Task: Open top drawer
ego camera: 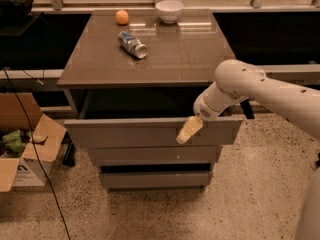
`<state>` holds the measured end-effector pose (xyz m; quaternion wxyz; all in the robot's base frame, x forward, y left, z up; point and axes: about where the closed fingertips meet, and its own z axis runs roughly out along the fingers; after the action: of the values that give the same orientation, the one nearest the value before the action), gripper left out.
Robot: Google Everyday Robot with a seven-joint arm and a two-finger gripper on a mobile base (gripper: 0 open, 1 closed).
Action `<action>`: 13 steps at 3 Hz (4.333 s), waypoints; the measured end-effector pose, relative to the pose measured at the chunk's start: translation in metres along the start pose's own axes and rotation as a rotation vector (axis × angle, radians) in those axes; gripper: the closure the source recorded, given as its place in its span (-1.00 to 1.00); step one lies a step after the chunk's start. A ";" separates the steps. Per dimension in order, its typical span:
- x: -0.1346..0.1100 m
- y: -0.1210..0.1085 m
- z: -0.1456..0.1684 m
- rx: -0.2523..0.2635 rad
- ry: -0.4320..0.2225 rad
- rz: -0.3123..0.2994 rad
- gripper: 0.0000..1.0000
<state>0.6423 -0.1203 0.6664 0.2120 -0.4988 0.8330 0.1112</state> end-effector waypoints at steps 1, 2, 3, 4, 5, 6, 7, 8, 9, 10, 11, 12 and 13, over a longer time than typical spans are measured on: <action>0.019 0.011 -0.001 -0.039 0.073 -0.042 -1.00; 0.052 0.026 -0.004 -0.104 0.179 -0.069 -0.65; 0.054 0.027 -0.008 -0.109 0.190 -0.072 -0.18; 0.052 0.027 -0.011 -0.109 0.190 -0.072 0.28; 0.056 0.032 -0.013 -0.113 0.190 -0.067 0.19; 0.068 0.049 -0.014 -0.135 0.181 -0.037 -0.26; 0.068 0.049 -0.014 -0.135 0.181 -0.037 -0.74; 0.068 0.049 -0.014 -0.135 0.181 -0.037 -1.00; 0.071 0.056 -0.015 -0.152 0.201 -0.061 -1.00; 0.075 0.062 -0.016 -0.167 0.219 -0.082 -1.00; 0.097 0.096 -0.022 -0.230 0.292 -0.106 -0.46; 0.094 0.096 -0.028 -0.230 0.292 -0.106 0.01; 0.103 0.112 -0.032 -0.250 0.318 -0.117 -0.08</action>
Offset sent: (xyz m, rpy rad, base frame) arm -0.0800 -0.0597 -0.0306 -0.2221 0.2583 0.1642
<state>0.4936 -0.1601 0.6439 0.0204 -0.5799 0.8054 0.1210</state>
